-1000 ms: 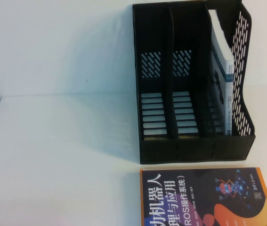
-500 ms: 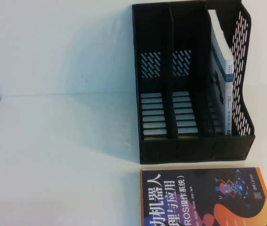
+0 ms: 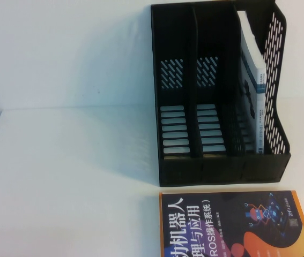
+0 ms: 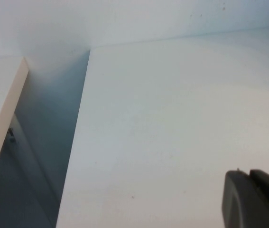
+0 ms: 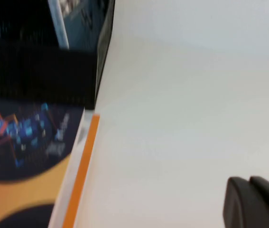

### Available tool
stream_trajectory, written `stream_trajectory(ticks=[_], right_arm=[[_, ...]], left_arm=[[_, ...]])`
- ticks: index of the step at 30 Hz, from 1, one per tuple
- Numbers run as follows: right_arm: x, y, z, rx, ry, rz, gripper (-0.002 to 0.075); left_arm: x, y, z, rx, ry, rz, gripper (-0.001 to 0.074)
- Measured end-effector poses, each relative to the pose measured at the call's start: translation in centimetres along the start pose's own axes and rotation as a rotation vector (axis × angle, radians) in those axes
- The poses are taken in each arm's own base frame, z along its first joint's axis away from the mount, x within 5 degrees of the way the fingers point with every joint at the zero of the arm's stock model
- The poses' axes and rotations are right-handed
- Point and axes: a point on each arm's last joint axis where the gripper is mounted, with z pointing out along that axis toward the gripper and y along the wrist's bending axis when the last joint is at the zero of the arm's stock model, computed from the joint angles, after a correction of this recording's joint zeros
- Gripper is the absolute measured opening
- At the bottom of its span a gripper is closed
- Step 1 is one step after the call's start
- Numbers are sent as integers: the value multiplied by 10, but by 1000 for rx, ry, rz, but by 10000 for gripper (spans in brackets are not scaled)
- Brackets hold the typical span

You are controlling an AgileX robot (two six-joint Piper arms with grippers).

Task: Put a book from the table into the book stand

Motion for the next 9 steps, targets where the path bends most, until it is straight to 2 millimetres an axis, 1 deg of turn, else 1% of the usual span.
stream_trajectory(ticks=[2, 9], right_arm=[[4, 0, 0, -4, 43, -5, 3], [4, 0, 0, -1, 44, -11, 3]], left_arm=[[0, 0, 0, 0, 0, 2, -3], [0, 0, 0, 0, 0, 2, -4]])
